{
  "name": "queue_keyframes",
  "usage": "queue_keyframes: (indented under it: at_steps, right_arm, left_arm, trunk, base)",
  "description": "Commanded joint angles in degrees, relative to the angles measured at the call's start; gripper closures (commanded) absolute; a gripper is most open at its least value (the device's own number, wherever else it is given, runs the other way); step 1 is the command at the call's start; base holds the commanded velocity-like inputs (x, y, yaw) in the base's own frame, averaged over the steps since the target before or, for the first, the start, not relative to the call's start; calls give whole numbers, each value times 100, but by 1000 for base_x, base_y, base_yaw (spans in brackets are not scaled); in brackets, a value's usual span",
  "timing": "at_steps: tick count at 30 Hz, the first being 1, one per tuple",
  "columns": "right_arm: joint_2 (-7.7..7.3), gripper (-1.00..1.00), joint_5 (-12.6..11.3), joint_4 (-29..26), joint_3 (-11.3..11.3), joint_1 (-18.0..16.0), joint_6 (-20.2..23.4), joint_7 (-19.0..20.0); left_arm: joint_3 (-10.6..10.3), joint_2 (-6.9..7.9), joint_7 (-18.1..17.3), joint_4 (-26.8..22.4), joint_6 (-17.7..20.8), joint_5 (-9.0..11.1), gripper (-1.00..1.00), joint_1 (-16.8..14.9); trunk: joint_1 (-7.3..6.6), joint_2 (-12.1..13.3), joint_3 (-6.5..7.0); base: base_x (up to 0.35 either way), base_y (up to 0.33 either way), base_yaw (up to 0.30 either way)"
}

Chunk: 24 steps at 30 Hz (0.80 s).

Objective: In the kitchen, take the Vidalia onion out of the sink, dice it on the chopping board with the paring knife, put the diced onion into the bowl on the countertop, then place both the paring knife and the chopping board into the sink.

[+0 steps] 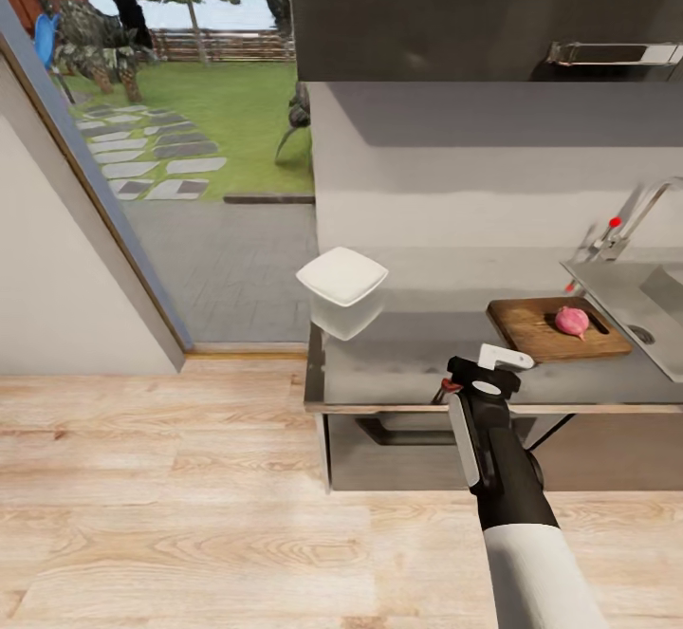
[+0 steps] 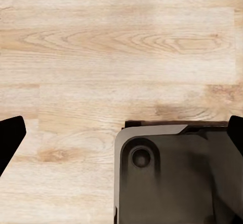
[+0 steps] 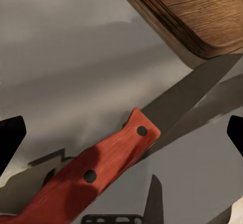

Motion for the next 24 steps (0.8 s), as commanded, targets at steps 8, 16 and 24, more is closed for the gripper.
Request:
queue_keyframes:
  at_steps: [8,16,24]
  right_arm:
    - [5,-100,22,-3,-2,-4,45,2]
    - [5,-100,-140,0,-4,-4,45,2]
    - [5,-100,-323,0,-3,-4,45,-13]
  left_arm:
    - [-21,5,22,-3,-11,45,-100,1]
    - [-21,7,22,20,-11,43,-100,1]
    - [-21,6,22,38,-11,43,-100,1]
  trunk:
    - [4,-10,-9]
    - [4,-10,-9]
    - [4,-10,-9]
  base:
    - [1,48,0]
    - [0,5,0]
    - [0,0,0]
